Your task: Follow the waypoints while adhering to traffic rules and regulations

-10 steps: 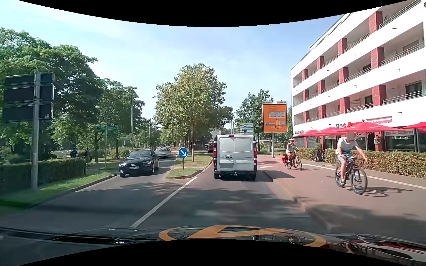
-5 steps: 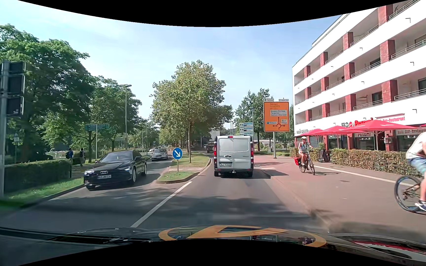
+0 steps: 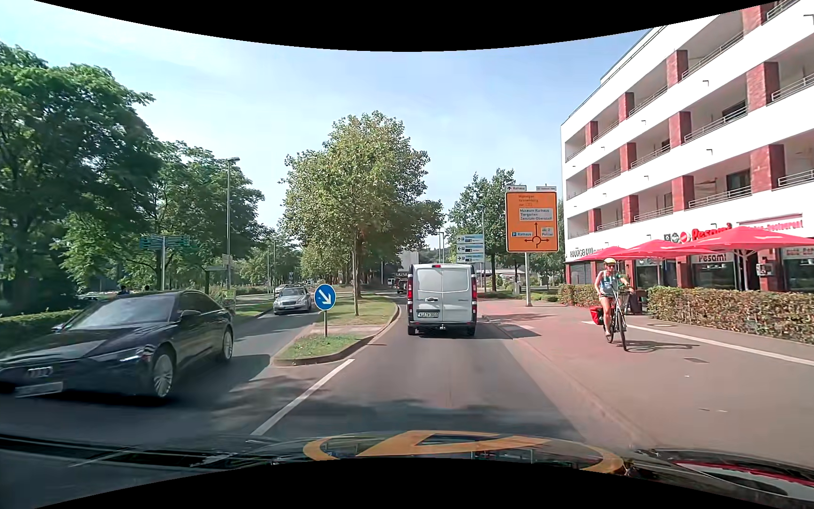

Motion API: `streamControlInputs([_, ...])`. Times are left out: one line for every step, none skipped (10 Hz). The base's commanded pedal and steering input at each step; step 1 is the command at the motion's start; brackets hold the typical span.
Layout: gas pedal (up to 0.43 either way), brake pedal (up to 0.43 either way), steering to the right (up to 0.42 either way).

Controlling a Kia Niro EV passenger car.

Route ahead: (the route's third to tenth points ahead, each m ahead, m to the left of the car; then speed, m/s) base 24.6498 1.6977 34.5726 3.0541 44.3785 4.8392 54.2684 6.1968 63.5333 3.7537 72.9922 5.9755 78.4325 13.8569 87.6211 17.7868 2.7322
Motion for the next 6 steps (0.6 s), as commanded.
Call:
streamControlInputs([0.118,0.000,0.018])
streamControlInputs([0.118,0.000,0.020])
streamControlInputs([0.118,0.000,0.021])
streamControlInputs([0.118,0.000,0.021])
streamControlInputs([0.118,0.000,0.022])
streamControlInputs([0.118,0.000,0.023])
